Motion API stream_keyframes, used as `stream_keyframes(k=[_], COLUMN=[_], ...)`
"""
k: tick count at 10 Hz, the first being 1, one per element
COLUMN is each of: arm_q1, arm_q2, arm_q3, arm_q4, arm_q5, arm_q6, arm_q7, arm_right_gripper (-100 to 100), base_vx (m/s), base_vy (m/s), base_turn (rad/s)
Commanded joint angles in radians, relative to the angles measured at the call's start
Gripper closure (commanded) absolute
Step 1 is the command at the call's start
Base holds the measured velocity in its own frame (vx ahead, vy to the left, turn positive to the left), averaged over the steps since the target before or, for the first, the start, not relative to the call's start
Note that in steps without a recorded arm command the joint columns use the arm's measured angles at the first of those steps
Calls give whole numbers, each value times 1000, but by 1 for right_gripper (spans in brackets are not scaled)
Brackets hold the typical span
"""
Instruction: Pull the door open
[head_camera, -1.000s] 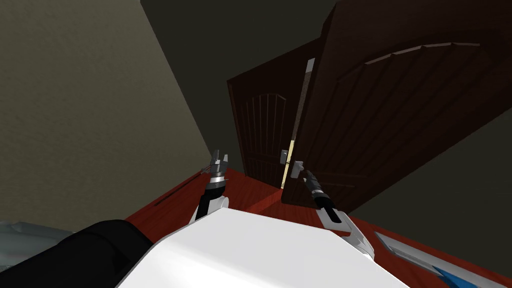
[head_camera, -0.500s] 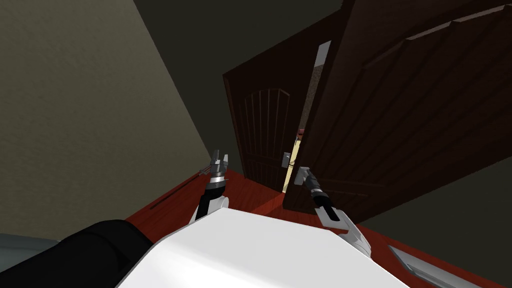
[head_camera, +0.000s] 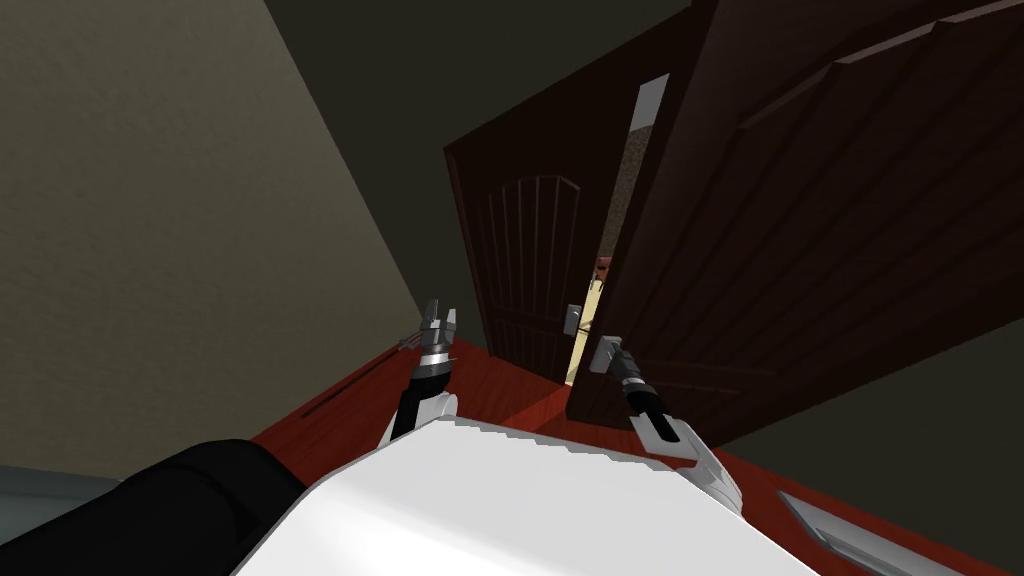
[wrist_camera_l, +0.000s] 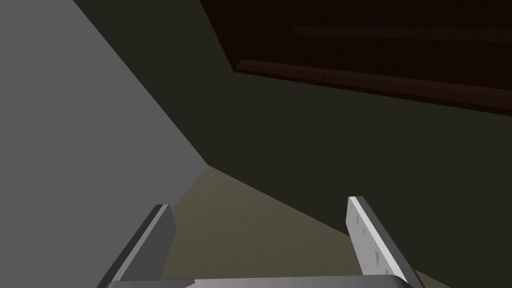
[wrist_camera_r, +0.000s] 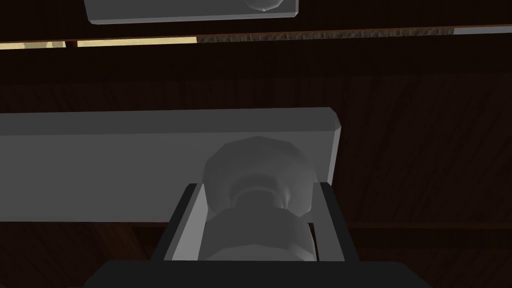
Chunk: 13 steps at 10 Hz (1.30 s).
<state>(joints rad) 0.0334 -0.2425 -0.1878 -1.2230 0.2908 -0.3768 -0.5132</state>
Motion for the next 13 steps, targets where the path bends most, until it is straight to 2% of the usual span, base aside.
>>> stream_keyframes(k=[1, 2, 3, 5, 6, 11, 12, 13], arm_q1=[0, 0, 11, 17, 26, 56, 59, 55], arm_q2=[1, 1, -18, -28, -46, -105, -113, -103], arm_q3=[0, 0, 19, 30, 49, 110, 118, 118], arm_q4=[-1, -1, -4, -7, -12, -28, -30, -25], arm_q5=[-1, -1, 5, 8, 13, 29, 31, 31], arm_q6=[-1, -1, -13, -20, -34, -78, -83, -81], arm_q7=[-1, -1, -23, -36, -58, -132, -141, -134], arm_right_gripper=[100, 100, 100, 100, 100, 100, 100, 100], base_vx=[-12, 0, -92, -191, -255, -219, -211, -94], base_vy=[1, 0, -101, -113, -142, -139, -118, -41], base_turn=[-6, 0, 165, 131, 167, 159, 110, 39])
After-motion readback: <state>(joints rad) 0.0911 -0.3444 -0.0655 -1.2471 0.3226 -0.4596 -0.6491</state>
